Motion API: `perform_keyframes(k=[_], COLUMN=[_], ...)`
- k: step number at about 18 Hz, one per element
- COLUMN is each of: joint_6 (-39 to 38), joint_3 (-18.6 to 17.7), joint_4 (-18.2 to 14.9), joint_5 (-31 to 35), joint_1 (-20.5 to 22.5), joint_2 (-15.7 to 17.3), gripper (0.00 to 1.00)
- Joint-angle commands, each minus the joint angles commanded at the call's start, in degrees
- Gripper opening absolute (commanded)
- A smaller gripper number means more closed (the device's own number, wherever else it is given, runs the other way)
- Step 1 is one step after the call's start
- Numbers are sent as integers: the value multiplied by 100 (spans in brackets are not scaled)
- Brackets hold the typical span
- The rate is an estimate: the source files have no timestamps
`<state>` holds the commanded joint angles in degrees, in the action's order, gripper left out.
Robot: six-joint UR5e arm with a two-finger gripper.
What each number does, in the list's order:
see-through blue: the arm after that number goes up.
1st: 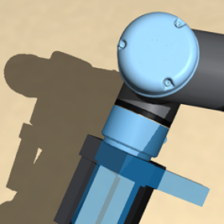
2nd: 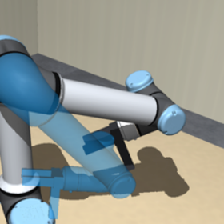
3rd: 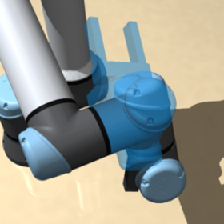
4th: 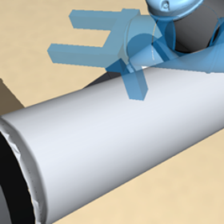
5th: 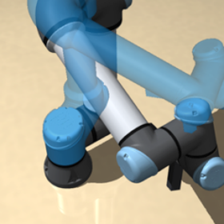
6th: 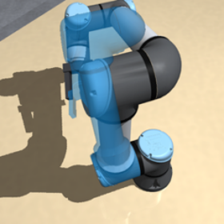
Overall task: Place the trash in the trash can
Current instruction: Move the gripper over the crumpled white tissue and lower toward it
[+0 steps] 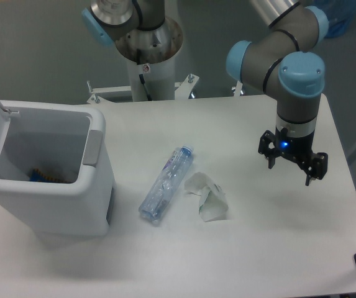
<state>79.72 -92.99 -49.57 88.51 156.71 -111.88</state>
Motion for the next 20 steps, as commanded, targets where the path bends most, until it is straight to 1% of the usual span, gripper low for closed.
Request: perform_keyframes(k=[6, 10, 11, 13, 15, 18, 20], joint_6=[-132, -167, -306, -605, -912, -2009, -2555], joint_3=[-281, -544, -615, -642, -677, -712, -773], joint_4=[44, 123, 114, 106, 79, 62, 0], joint_5=[-52, -114, -123, -132, -123, -123, -105], joint_1=[-18, -26, -35, -114, -359, -702, -791], joint_2=[53, 53, 70, 97, 88, 88, 105], gripper=[100, 100, 100, 100, 100, 100, 100])
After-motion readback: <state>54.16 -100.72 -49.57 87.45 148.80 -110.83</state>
